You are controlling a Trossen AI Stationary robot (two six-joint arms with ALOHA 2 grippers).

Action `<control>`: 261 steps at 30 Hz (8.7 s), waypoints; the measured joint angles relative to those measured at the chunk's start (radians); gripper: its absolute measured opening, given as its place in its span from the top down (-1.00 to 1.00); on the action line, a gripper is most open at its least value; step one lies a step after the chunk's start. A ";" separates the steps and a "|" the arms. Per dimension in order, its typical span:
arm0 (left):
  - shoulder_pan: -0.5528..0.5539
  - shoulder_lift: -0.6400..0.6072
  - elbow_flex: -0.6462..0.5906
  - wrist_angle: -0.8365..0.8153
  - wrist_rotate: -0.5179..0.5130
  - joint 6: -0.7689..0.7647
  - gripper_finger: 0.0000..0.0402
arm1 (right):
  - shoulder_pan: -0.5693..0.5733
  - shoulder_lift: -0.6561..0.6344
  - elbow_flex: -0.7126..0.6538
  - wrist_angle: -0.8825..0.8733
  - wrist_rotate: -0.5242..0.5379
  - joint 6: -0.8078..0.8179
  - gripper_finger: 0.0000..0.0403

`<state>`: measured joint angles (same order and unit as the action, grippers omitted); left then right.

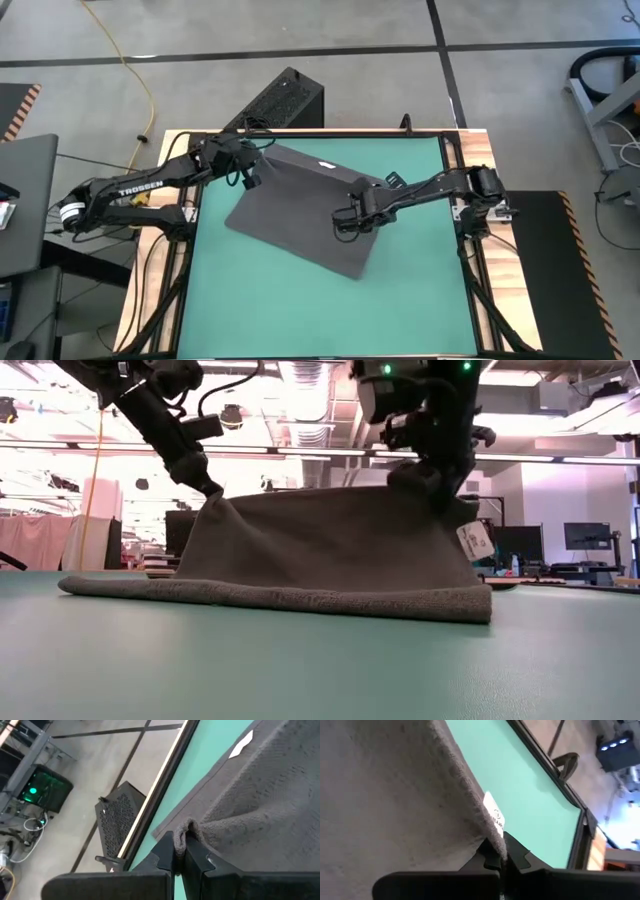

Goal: Roll towel
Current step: Prepare the gray towel for folding, then fold the gray towel

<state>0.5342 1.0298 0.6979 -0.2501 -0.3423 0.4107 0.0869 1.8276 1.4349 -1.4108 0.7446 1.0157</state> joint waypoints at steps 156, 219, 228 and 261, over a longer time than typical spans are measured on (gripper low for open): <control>-1.044 0.205 0.042 -0.175 0.115 -0.348 0.11 | 0.696 0.256 -0.001 0.283 -0.383 -0.177 0.92; -1.235 0.512 1.083 -1.309 -0.712 -0.879 1.00 | 0.639 -0.064 0.619 -0.159 0.395 -0.230 0.96; -1.111 0.482 1.189 -1.320 -0.936 -0.690 1.00 | 0.501 -0.280 0.636 -0.159 0.555 -0.343 0.96; -0.350 0.336 0.641 -0.725 -0.531 -0.273 1.00 | 0.013 -0.336 0.216 -0.016 0.358 -0.474 0.96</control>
<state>0.1844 1.3661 1.3391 -0.9755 -0.8737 0.1379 0.1001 1.4914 1.6511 -1.4264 1.1021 0.5416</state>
